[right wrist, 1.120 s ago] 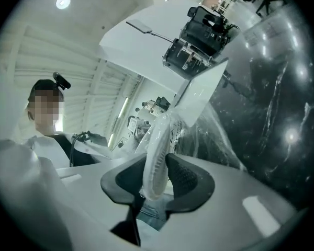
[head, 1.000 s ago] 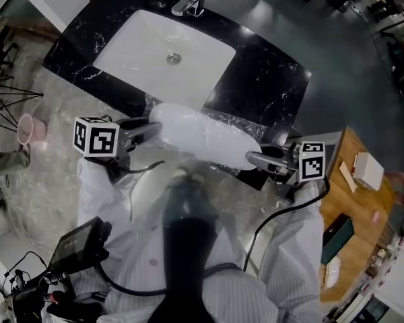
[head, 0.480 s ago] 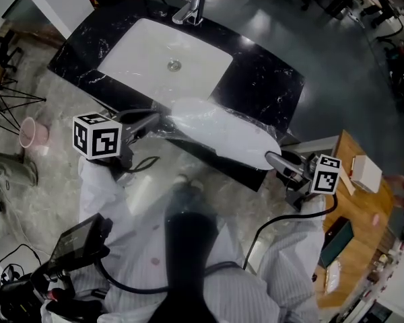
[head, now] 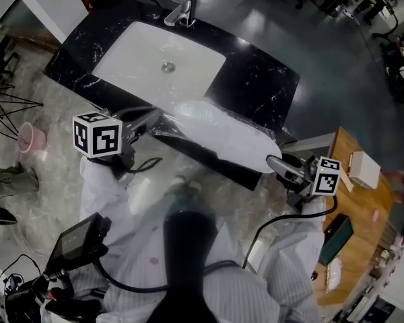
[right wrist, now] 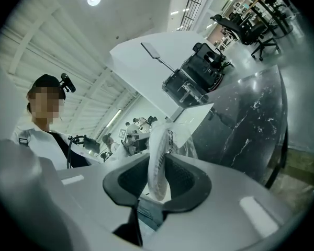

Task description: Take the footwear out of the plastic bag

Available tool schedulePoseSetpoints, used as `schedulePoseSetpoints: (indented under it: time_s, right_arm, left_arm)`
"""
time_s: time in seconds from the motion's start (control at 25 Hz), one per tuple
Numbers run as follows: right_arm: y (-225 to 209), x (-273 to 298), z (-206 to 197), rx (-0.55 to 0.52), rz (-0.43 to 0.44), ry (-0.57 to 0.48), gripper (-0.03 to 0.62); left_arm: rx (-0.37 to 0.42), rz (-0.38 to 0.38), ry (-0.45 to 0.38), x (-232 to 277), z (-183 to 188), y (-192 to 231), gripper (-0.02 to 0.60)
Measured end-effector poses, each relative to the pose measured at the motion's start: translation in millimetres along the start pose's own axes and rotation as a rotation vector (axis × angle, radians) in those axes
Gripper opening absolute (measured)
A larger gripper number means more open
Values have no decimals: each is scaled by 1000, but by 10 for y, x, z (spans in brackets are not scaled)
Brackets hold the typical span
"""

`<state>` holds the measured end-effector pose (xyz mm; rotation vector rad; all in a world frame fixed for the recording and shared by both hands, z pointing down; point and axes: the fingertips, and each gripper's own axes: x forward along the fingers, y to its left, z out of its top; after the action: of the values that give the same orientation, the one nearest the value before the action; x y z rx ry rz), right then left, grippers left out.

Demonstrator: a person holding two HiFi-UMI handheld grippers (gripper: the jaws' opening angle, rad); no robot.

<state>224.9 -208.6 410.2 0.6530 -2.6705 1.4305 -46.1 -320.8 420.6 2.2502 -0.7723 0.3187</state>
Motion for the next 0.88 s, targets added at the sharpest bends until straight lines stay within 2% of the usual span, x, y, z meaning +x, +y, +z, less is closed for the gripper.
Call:
schedulePoseSetpoints:
  time_s: [0.12, 0.24, 0.48, 0.6, 0.72, 0.88]
  right_arm:
    - [-63, -87, -19, 17, -16, -16, 94]
    - [-72, -229, -33, 28, -42, -39, 88]
    - [-96, -544, 14, 3, -161, -99, 84]
    - [-120, -737, 65, -32, -293, -151, 84]
    - [-94, -909, 220, -103, -493, -235, 84]
    - [41, -829, 515, -292, -743, -347, 84]
  left_arm:
    - [4, 52, -17, -29, 34, 103, 2]
    - [-8, 65, -44, -132, 94, 147, 2]
    - [11, 174, -101, -317, 159, 322, 2]
    - [45, 275, -143, -390, 203, 421, 2]
    - [121, 395, -195, -410, 302, 437, 2]
    - [193, 571, -277, -387, 439, 400, 2]
